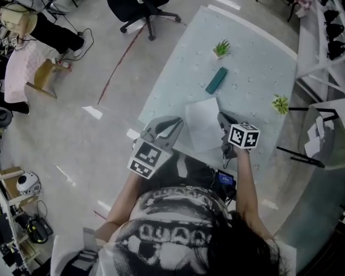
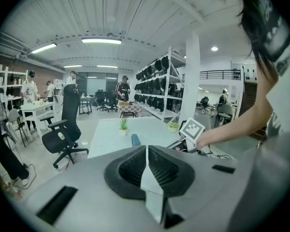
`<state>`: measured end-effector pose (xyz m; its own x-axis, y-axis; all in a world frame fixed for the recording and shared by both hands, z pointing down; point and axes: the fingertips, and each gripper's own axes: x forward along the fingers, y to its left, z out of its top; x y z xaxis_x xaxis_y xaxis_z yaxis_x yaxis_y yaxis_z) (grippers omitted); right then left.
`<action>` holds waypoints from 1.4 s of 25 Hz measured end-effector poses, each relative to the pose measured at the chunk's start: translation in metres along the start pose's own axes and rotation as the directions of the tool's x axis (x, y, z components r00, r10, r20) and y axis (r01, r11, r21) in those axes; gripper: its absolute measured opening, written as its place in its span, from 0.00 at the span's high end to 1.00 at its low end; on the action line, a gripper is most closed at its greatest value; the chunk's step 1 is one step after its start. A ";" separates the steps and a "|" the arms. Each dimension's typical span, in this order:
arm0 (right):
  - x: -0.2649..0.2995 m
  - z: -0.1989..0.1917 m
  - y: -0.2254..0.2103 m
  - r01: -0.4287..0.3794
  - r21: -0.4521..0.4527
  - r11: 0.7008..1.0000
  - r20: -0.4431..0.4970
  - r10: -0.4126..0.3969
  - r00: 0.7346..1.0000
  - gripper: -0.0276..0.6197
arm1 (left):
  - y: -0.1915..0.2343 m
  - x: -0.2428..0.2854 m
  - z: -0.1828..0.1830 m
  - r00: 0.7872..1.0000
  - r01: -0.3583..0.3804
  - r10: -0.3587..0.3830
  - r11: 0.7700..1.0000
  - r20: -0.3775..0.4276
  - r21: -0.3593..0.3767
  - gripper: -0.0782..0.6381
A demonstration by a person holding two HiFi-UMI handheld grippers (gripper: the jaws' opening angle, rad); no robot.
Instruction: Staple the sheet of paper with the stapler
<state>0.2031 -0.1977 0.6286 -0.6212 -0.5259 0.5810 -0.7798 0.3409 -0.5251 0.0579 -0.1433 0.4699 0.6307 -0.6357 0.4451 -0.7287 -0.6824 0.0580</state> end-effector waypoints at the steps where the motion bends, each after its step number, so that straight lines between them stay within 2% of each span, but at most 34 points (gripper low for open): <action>1: 0.005 0.003 0.001 0.016 0.039 0.999 0.026 -0.017 1.000 0.95 | 0.006 -0.001 0.000 1.000 0.005 -0.005 1.000 0.000 0.003 0.87; 7: 0.023 0.008 -0.003 0.100 0.248 0.963 0.134 -0.136 0.982 0.95 | 0.037 -0.007 -0.003 0.999 0.040 -0.040 0.999 0.002 0.018 0.87; 11: 0.026 0.011 -0.008 0.140 0.337 0.931 0.171 -0.207 0.963 0.95 | 0.053 -0.007 -0.004 0.998 0.061 -0.061 0.998 -0.002 0.028 0.87; 16: 0.030 0.020 -0.014 0.155 0.423 0.893 0.223 -0.268 0.937 0.95 | 0.065 -0.006 -0.003 0.995 0.097 -0.097 0.994 -0.002 0.043 0.87; 22: 0.033 0.023 -0.027 0.217 0.466 0.858 0.223 -0.351 0.909 0.95 | 0.069 -0.003 -0.005 0.992 0.124 -0.124 0.991 -0.004 0.053 0.87; 28: 0.031 0.023 -0.032 0.278 0.463 0.842 0.204 -0.407 0.890 0.95 | 0.071 -0.003 -0.005 0.991 0.132 -0.133 0.990 -0.001 0.056 0.87; 29: 0.027 0.021 -0.034 0.293 0.455 0.841 0.197 -0.416 0.888 0.90 | 0.069 -0.002 -0.004 0.991 0.132 -0.132 0.990 -0.001 0.057 0.87; 30: 0.024 0.021 -0.035 0.307 0.446 0.841 0.192 -0.425 0.885 0.77 | 0.068 -0.002 -0.003 0.991 0.133 -0.133 0.990 0.000 0.057 0.87; 31: 0.021 0.022 -0.035 0.321 0.437 0.840 0.190 -0.435 0.880 0.72 | 0.070 -0.002 -0.003 0.991 0.134 -0.134 0.989 0.001 0.056 0.87; 33: 0.017 0.028 -0.033 0.352 0.419 0.837 0.197 -0.463 0.864 0.74 | 0.076 -0.003 -0.003 0.990 0.139 -0.140 0.989 0.004 0.051 0.87; 35: 0.011 0.040 -0.030 0.371 0.371 0.851 0.217 -0.468 0.856 0.76 | 0.076 -0.003 -0.003 0.989 0.148 -0.148 0.988 0.009 0.046 0.87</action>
<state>0.2231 -0.2448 0.6255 -0.1496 -0.7795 0.6082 -0.8655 -0.1941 -0.4617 -0.0005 -0.1923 0.4755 0.7343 -0.5308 0.4231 -0.6143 -0.7848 0.0816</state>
